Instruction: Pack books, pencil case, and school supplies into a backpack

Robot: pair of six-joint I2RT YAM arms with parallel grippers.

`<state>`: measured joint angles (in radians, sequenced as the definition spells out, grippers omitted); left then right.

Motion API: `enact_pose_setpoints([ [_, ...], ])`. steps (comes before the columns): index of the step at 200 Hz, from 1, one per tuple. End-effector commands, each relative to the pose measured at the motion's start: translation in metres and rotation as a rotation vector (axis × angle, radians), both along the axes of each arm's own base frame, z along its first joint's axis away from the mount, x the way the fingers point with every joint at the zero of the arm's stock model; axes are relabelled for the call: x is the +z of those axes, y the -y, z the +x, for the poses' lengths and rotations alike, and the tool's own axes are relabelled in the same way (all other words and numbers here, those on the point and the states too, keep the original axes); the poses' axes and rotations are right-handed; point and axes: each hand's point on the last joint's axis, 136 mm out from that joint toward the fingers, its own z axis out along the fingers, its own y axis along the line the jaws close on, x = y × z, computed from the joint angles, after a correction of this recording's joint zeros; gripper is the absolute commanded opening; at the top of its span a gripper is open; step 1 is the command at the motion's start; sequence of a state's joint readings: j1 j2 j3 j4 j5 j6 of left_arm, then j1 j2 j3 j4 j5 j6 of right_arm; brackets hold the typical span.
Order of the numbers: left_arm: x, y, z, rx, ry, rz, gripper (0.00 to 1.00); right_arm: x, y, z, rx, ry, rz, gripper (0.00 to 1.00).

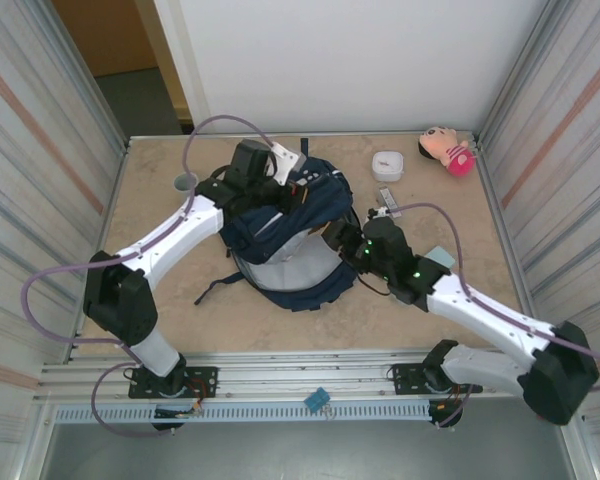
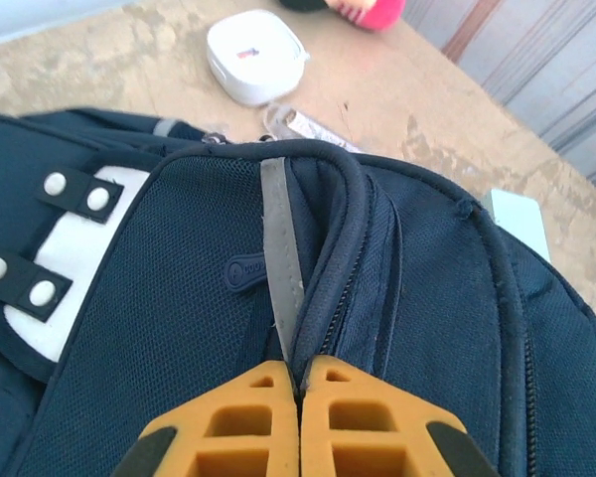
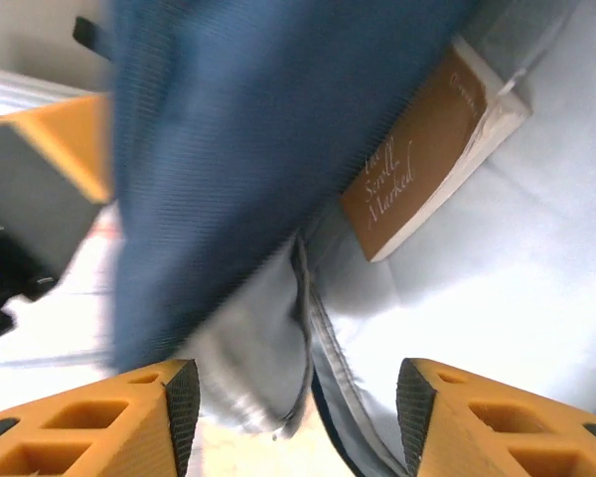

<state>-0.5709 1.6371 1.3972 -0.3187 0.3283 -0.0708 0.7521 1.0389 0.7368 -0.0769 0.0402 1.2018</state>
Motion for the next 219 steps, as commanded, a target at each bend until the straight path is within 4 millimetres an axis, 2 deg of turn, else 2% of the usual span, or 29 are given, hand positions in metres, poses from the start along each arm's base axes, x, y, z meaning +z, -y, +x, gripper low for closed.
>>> enact_pose_setpoints([
  [1,-0.009,0.004,-0.002,0.001,0.041,0.021,0.0,0.013,0.029,-0.016,0.071,0.108,-0.244,0.57],
  [35,-0.073,0.03,-0.033,-0.043,-0.02,0.078,0.0,0.035,0.051,-0.022,0.109,0.247,-0.334,0.58],
  [75,-0.16,0.048,-0.069,-0.062,-0.138,0.169,0.0,0.033,0.058,-0.027,0.182,0.306,-0.398,0.58],
  [87,-0.174,0.05,-0.074,-0.062,-0.163,0.179,0.0,0.031,0.059,-0.028,0.197,0.322,-0.416,0.58],
  [93,-0.176,0.052,-0.075,-0.059,-0.169,0.176,0.03,0.032,0.059,-0.029,0.207,0.335,-0.426,0.58],
  [107,-0.169,0.054,-0.074,-0.051,-0.169,0.153,0.15,0.031,0.058,-0.031,0.243,0.365,-0.452,0.58],
  [122,-0.145,0.054,-0.07,-0.039,-0.143,0.136,0.34,0.032,0.055,-0.033,0.292,0.405,-0.494,0.59],
  [147,-0.078,0.043,-0.063,0.0,-0.113,0.054,0.64,0.04,0.049,-0.037,0.404,0.5,-0.59,0.61],
  [161,-0.042,0.03,-0.063,0.031,-0.093,-0.003,0.74,0.044,0.044,-0.039,0.494,0.553,-0.655,0.62],
  [174,-0.015,0.013,-0.062,0.086,-0.084,-0.047,0.81,0.044,0.035,-0.043,0.598,0.582,-0.707,0.67],
  [197,0.0,-0.027,-0.065,0.189,-0.131,-0.078,0.86,0.036,0.014,-0.051,0.798,0.608,-0.811,0.74],
  [219,-0.013,-0.066,-0.07,0.291,-0.195,-0.07,0.87,0.004,-0.018,-0.063,1.043,0.621,-0.942,0.8],
])
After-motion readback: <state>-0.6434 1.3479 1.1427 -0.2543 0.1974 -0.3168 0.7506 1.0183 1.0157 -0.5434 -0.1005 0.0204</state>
